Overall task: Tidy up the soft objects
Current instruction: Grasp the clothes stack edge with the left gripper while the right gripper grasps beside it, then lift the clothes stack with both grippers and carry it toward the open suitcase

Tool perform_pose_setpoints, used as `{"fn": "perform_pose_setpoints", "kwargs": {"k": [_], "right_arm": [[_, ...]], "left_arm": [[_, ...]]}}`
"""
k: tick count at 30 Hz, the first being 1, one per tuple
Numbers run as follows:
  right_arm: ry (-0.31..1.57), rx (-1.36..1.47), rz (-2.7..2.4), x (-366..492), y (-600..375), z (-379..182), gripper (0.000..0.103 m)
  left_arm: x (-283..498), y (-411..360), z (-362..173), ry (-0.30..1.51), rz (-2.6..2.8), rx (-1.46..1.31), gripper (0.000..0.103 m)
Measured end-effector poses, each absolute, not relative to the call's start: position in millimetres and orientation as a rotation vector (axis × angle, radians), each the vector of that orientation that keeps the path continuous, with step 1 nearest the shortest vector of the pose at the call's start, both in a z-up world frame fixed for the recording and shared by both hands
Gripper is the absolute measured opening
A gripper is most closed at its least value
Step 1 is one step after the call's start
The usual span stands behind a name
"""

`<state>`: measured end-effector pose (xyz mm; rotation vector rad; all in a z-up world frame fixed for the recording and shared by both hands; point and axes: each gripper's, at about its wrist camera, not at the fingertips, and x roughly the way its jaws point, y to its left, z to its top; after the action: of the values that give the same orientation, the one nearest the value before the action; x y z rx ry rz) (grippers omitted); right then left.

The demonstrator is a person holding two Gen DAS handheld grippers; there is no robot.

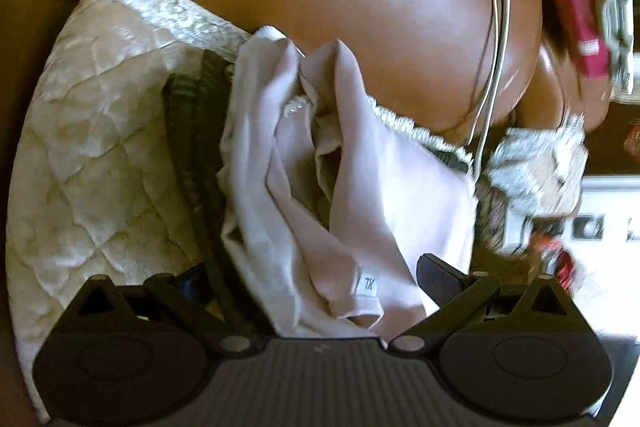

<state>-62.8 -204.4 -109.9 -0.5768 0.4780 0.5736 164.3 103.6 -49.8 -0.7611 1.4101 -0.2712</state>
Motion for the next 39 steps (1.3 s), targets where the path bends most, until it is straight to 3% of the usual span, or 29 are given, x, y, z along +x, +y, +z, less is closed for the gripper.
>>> {"fn": "perform_pose_setpoints", "kwargs": {"k": [5, 8, 10, 12, 16, 21, 26, 31, 39], "right_arm": [[0.424, -0.694, 0.596, -75, -196, -118, 0.029], [0.407, -0.741, 0.608, -82, -193, -122, 0.029], [0.424, -0.735, 0.631, -83, -194, -121, 0.037], [0.458, -0.706, 0.648, -81, -201, -118, 0.053], [0.553, -0.571, 0.672, -73, -233, -97, 0.063], [0.732, -0.150, 0.641, -28, -320, -68, 0.085], [0.938, 0.336, 0.503, 51, -420, -82, 0.090], [1.111, 0.483, 0.476, 99, -454, -126, 0.090], [1.139, 0.584, 0.572, 119, -448, -140, 0.090]], "left_arm": [[168, 99, -57, 1.433, -0.249, -0.725, 0.101], [168, 96, -60, 1.428, -0.212, -0.698, 0.094], [166, 96, -62, 1.433, -0.181, -0.680, 0.085], [165, 97, -69, 1.452, -0.166, -0.666, 0.074], [160, 101, -79, 1.452, -0.166, -0.676, 0.069], [156, 93, -87, 1.438, -0.165, -0.640, 0.069], [153, 86, -94, 1.429, -0.168, -0.640, 0.073], [148, 79, -100, 1.421, -0.170, -0.639, 0.075], [136, 83, -116, 1.390, -0.219, -0.713, 0.076]]}}
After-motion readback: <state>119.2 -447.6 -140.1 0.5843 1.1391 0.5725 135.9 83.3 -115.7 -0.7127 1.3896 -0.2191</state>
